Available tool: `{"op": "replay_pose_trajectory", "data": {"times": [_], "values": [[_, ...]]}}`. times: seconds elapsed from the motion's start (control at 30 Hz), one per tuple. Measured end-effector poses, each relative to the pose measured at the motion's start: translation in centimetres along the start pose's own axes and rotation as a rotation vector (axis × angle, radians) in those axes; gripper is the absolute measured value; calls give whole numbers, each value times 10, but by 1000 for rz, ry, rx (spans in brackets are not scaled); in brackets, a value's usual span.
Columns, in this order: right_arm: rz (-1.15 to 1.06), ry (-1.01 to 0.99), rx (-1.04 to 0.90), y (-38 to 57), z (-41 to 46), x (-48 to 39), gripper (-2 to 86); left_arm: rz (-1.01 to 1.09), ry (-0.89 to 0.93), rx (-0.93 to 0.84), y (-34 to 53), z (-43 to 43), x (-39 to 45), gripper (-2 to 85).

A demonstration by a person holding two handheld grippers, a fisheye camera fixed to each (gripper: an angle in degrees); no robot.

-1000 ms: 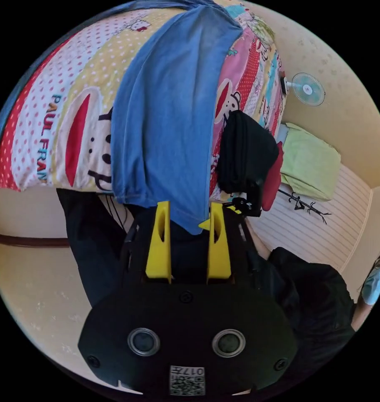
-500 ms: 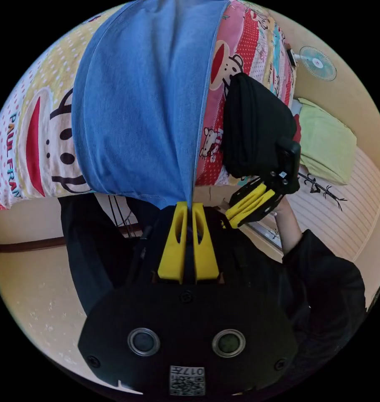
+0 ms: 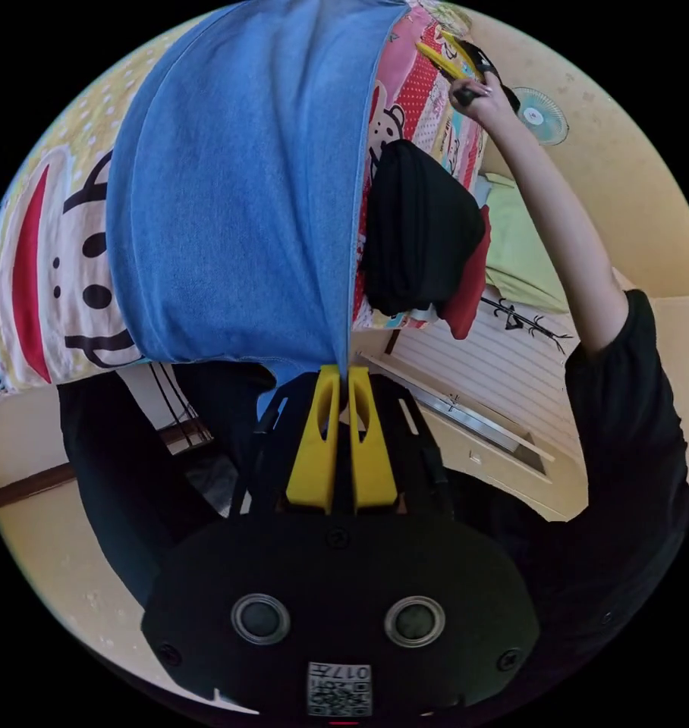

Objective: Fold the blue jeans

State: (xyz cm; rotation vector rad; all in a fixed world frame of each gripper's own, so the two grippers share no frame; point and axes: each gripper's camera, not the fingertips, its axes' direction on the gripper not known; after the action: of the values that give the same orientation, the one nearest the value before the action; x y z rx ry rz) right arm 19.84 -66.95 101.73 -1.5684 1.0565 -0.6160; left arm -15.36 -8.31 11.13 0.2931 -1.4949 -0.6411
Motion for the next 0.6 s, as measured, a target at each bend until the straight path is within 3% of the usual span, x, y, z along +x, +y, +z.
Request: {"op": "replay_pose_trajectory", "data": {"times": [0.23, 0.37, 0.47, 0.53, 0.6], "values": [[48, 267, 20, -39, 82, 7, 62, 71, 271, -8, 22, -100, -27, -8], [-97, 285, 165, -36, 104, -51, 22, 117, 500, 38, 38, -175, -52, -8], [-178, 311, 187, -49, 145, -107, 20, 98, 769, 131, 59, -241, -93, -8], [-203, 332, 186, -62, 181, -137, 20, 35, 1005, 292, 82, -293, -139, -8], [-250, 357, 149, -85, 241, -172, 22, -3, 1077, 431, 100, -336, -170, -8]]}}
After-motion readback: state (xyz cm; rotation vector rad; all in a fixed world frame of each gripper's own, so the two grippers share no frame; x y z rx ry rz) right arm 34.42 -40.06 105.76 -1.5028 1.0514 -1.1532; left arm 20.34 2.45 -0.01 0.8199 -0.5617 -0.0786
